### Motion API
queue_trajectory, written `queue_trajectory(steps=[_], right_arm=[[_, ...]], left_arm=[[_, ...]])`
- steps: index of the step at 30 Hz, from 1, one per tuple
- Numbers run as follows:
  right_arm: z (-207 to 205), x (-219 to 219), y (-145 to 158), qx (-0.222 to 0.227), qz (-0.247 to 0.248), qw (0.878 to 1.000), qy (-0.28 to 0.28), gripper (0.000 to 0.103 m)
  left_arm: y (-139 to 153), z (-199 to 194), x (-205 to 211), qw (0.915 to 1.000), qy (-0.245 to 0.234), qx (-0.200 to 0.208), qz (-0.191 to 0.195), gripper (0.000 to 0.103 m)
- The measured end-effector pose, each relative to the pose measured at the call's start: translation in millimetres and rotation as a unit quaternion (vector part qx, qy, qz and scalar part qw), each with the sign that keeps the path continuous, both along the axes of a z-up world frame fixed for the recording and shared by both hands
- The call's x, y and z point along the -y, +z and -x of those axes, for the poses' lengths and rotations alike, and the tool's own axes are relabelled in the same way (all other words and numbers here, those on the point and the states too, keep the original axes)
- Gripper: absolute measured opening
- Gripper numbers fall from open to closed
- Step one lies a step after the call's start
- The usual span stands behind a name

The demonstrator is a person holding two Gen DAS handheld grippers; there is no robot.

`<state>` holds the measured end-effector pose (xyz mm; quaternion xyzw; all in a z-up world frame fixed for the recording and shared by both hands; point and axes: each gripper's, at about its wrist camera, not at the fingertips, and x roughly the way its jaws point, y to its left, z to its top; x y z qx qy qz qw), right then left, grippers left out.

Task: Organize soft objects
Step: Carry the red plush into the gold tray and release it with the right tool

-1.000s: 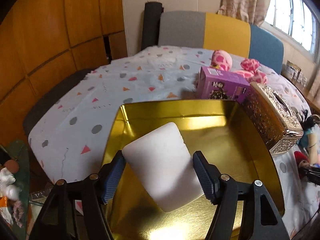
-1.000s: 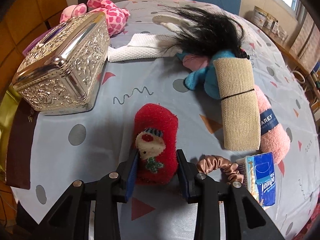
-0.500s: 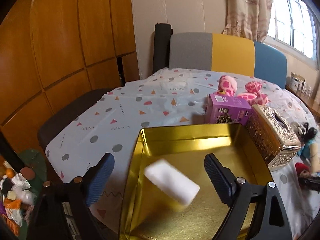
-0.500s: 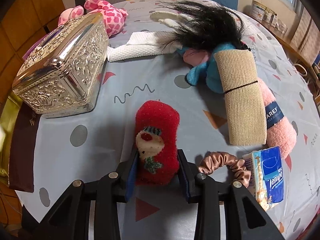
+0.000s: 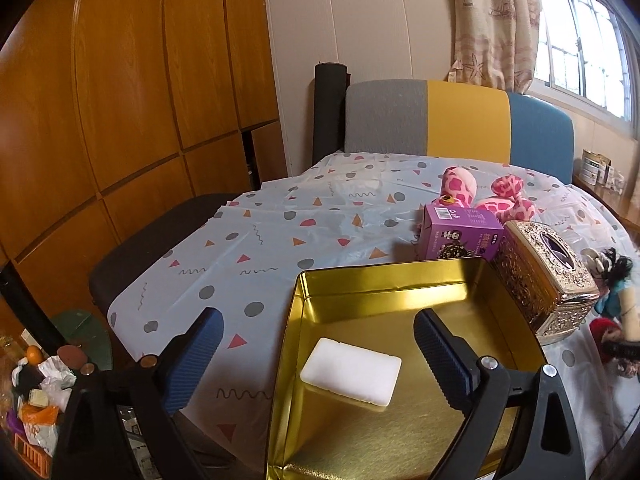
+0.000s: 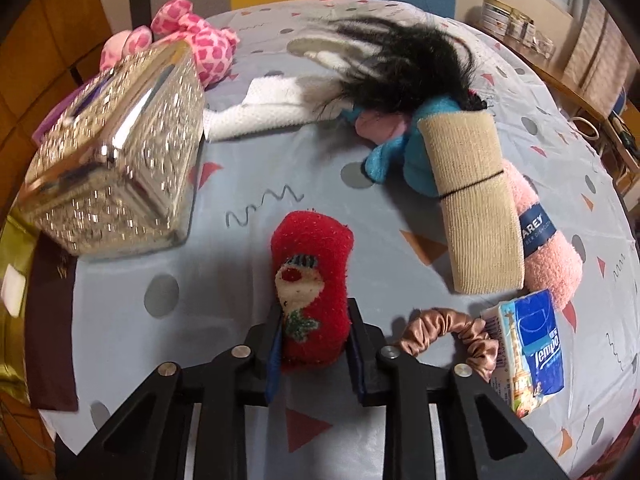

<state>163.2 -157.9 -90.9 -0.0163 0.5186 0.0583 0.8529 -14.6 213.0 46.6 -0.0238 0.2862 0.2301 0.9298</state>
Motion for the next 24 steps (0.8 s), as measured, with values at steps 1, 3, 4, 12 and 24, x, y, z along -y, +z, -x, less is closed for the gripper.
queue_trajectory(steps=[1,3,4,12,24], right_arm=[[-1,-1,3,0.003,-0.002,1.000,-0.002,0.024],[-4,-5,12,0.013,-0.006,1.000,-0.001,0.024],[-5,-8,17,0.018,-0.008,1.000,0.001,0.024],[-32,-18,80,0.075,-0.033,0.997,-0.011,0.024],[-109,-135,162,0.139,-0.090,0.985,0.050,0.024]], left_arm=[[0,0,0,1.0000,0.000,0.000,0.000,0.097],[-1,1,-1,1.0000,0.001,-0.002,0.002,0.097],[-1,1,-1,1.0000,0.001,-0.003,0.003,0.097],[-11,2,-6,0.9997,0.002,-0.015,0.018,0.097],[-30,12,-24,0.9980,0.020,-0.035,0.049,0.097]])
